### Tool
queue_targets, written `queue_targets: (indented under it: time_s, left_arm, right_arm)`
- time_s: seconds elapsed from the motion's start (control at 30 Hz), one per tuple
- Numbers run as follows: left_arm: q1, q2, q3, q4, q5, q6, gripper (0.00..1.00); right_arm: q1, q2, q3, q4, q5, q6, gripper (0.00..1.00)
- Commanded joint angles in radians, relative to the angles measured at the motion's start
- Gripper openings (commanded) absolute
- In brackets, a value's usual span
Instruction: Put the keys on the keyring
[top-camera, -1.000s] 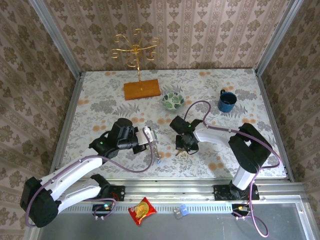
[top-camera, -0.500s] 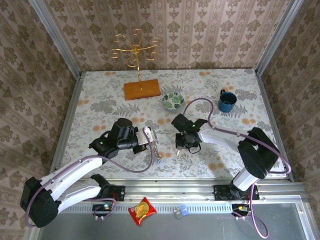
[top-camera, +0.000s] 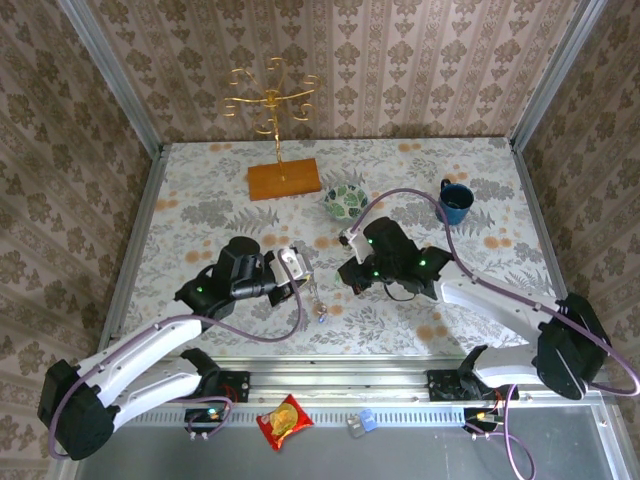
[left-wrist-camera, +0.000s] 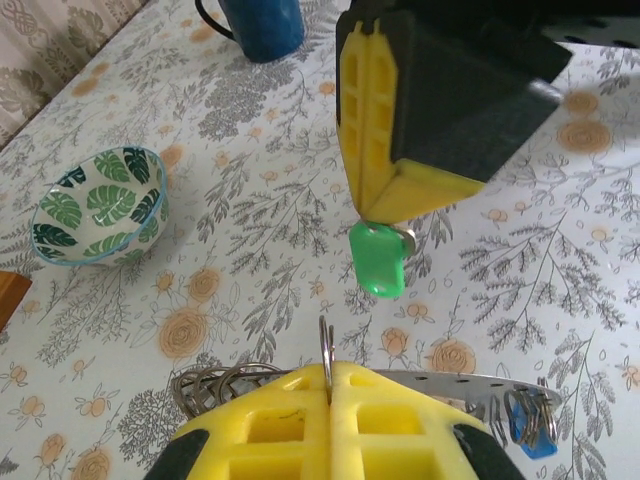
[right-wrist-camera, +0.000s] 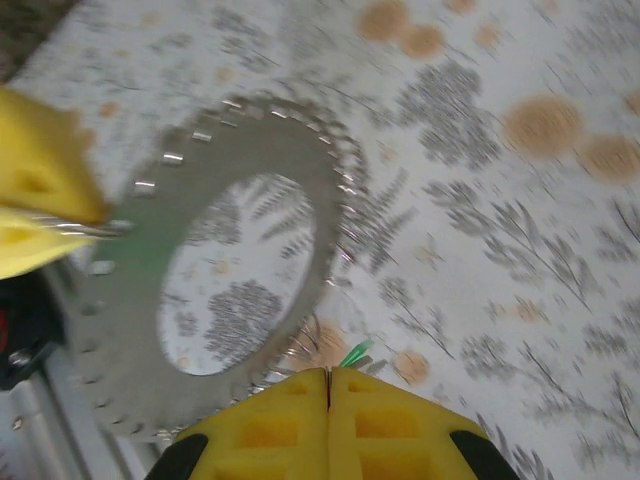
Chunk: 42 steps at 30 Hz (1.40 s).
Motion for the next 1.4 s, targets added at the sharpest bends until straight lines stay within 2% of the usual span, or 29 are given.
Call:
queue_targets:
  time_s: [0.0, 0.17, 0.43, 1.37]
  left_arm:
    - [-0.009, -0.024, -0.011, 0.076, 0.045, -0.081, 0.00]
    - [-0.010, -0.025, -0.019, 0.104, 0.060, -0.129, 0.00]
    - [-0.010, -0.013, -0.017, 0.092, 0.083, -0.143, 0.00]
    - [-0.010, 0.017, -0.009, 0.095, 0.105, -0.140, 0.00]
  right_arm:
    - [-0.003, -0.043, -0.035, 0.129, -0.172, -0.162, 0.00]
    - [-0.003, -0.057, -0.049, 0.191, -0.238, -0.229, 0.00]
    - [-0.001, -0.043, -0.046, 0.238, -0.286, -0.222, 0.00]
    - [0.019, 0.013, -0.022, 0.317, -0.239, -0.178, 0.00]
